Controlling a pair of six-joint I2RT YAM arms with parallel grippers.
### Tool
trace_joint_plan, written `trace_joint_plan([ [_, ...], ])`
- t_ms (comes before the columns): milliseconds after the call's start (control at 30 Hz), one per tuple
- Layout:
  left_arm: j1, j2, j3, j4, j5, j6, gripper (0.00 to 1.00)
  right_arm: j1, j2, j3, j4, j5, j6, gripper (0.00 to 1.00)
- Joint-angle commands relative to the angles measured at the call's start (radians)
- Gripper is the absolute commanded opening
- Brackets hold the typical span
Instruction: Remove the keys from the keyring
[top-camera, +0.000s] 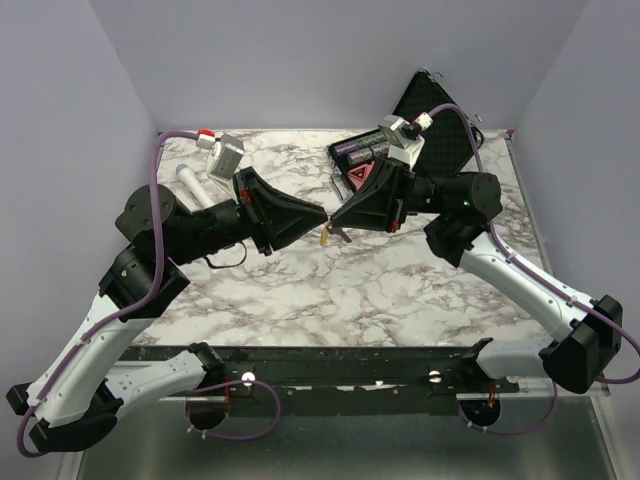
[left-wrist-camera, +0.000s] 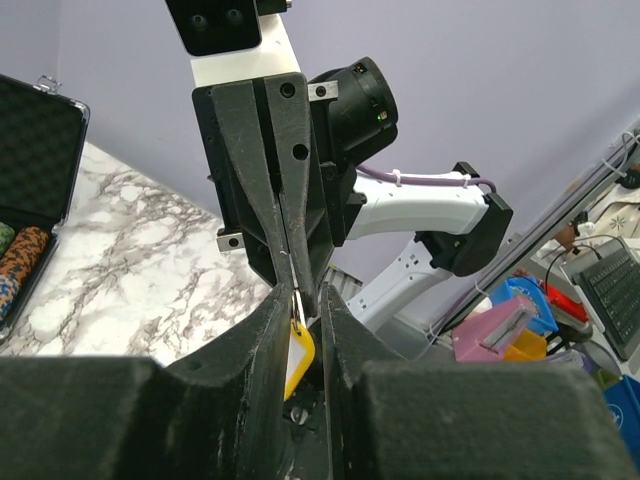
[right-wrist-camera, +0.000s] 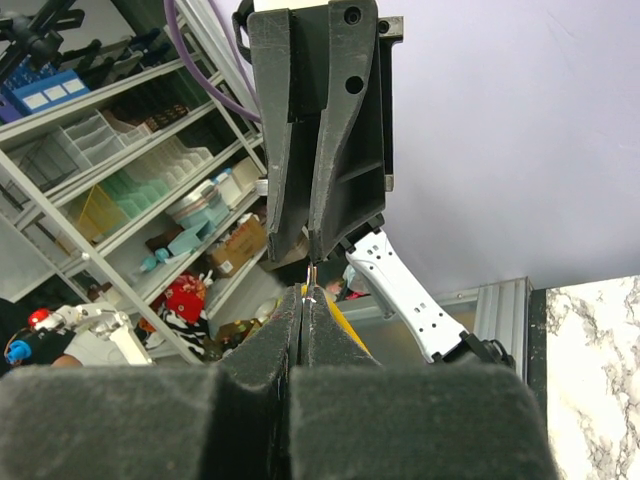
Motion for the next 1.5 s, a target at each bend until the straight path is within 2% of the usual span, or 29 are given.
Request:
trace_joint_plan([
  [0,-0.008,-0.01,0.006,-0.029,-0.023,0.012,0.26,0.002,-0.021,0.015,-0.003,0.009,-0.015,0.01],
  [267,-0.017,-0.003,0.005,-0.049,-0.034,0.023,0.25,0.004,-0.024,0.02,-0.015,0.019,-0.024,0.01],
  [467,-0.028,-0.006,0.003,-0.063,-0.052,0.032,0.17,0.004,-0.026,0.024,-0.021,0.02,-0.028,0.01],
  [633,-0.032,-0.003,0.008,-0.073,-0.063,0.038,0.02,0.004,-0.024,0.018,-0.009,0.016,-0.018,0.01],
  [867,-0.032,0.007,0.021,-0.119,-0.072,0.062,0.0,0.018,-0.018,-0.002,-0.016,0.006,-0.024,0.01],
  [1067,-0.032,0.015,0.038,-0.207,-0.025,0.11,0.0,0.031,-0.046,0.035,-0.329,-0.018,-0.218,0.01],
  [1300,-0.037,0.012,0.024,-0.274,0.06,0.156,0.0,0.042,-0.07,0.031,-0.539,-0.064,-0.332,0.01],
  [1467,-0.045,0.013,0.018,-0.31,0.093,0.181,0.0,0.048,-0.078,0.037,-0.624,-0.083,-0.38,0.01],
])
